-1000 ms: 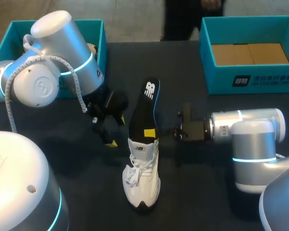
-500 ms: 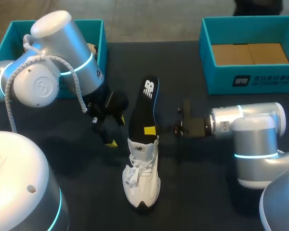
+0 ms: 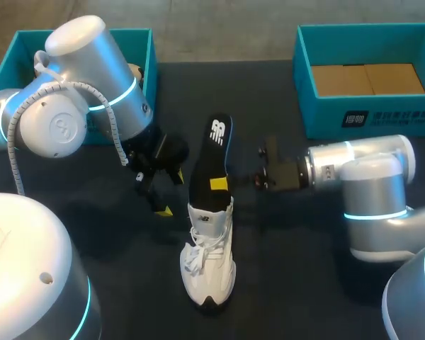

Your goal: Take the shoe out of the shoebox, open the shoe tongue, remove and reinsert the insole, then place the shoe into the shoebox

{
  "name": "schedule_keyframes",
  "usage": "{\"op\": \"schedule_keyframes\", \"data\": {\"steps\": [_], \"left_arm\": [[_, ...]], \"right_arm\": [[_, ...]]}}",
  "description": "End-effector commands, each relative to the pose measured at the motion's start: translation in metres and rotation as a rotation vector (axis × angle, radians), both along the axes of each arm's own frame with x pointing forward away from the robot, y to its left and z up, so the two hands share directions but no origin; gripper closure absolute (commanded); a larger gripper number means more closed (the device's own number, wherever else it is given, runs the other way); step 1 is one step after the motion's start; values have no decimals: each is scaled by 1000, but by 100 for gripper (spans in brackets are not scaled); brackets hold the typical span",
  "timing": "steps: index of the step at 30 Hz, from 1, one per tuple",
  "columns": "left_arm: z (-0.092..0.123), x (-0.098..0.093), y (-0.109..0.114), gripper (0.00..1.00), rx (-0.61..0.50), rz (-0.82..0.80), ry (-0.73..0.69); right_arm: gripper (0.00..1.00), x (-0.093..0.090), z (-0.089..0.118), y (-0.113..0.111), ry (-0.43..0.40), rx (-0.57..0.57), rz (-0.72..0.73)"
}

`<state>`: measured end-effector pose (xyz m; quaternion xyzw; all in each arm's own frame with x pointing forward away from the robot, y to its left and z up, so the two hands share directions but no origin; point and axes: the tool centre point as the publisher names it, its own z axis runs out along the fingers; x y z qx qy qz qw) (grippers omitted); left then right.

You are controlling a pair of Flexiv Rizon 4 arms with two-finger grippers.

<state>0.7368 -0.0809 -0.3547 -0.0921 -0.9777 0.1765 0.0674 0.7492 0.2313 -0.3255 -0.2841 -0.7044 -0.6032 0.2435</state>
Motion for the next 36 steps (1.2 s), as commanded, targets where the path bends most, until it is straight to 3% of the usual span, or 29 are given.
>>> {"op": "schedule_keyframes", "data": {"steps": [1, 15, 31, 36], "left_arm": [[0, -1, 0, 0, 3, 1, -3], [0, -1, 0, 0, 3, 1, -3], [0, -1, 0, 0, 3, 1, -3], [0, -1, 0, 0, 3, 1, -3]], "right_arm": [[75, 5, 2, 2, 1, -12, 16], [75, 12, 7, 8, -4, -17, 31], [77, 2, 11, 16, -17, -34, 22], [85, 3, 12, 18, -27, -30, 19]]}}
